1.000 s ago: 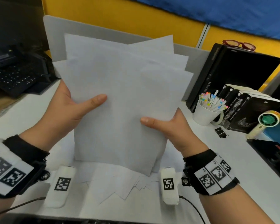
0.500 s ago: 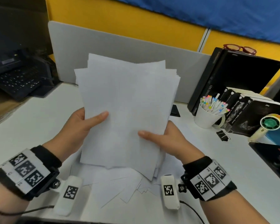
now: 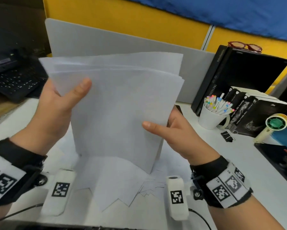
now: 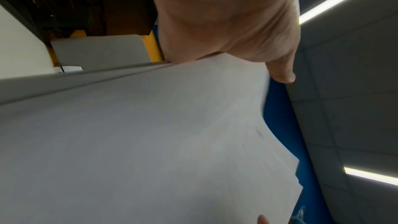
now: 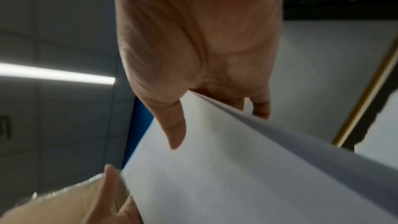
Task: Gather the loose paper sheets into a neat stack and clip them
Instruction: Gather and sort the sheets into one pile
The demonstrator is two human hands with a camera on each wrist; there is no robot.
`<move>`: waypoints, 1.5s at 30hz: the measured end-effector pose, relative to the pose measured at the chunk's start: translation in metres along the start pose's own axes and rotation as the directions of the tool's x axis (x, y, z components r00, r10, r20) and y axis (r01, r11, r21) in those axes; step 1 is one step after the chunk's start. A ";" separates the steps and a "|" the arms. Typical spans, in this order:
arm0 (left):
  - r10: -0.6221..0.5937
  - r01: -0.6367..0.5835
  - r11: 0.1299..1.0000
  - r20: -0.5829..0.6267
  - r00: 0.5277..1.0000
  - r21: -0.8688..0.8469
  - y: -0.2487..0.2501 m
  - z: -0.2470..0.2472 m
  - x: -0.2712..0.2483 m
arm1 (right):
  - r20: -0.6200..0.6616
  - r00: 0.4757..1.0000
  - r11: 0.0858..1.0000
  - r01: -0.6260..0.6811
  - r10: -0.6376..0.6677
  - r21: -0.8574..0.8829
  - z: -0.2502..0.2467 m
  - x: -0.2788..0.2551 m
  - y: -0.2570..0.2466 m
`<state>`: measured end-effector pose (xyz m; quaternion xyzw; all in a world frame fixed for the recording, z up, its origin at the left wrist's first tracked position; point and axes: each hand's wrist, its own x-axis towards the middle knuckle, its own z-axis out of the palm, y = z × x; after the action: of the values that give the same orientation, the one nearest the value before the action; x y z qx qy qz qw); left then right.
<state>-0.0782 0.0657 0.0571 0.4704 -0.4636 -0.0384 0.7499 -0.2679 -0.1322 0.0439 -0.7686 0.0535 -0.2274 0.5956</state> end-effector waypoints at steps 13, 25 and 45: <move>-0.662 0.657 0.748 0.035 0.749 0.097 -0.053 -0.015 -0.024 | -0.075 0.906 0.909 -0.415 0.417 0.044 0.016 0.001 0.051; -0.699 0.646 0.128 -0.393 0.597 0.753 -0.083 -0.056 -0.016 | -0.234 0.527 0.575 -0.719 0.817 0.392 -0.006 0.009 0.050; -0.804 0.749 0.128 -0.374 0.462 0.650 -0.104 -0.058 -0.026 | -0.343 0.549 0.645 -0.599 0.762 0.474 -0.030 0.006 0.054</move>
<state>-0.0111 0.0597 -0.0445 0.8990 -0.1453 -0.2428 0.3342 -0.2651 -0.1767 0.0000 -0.4936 0.4724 -0.1768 0.7085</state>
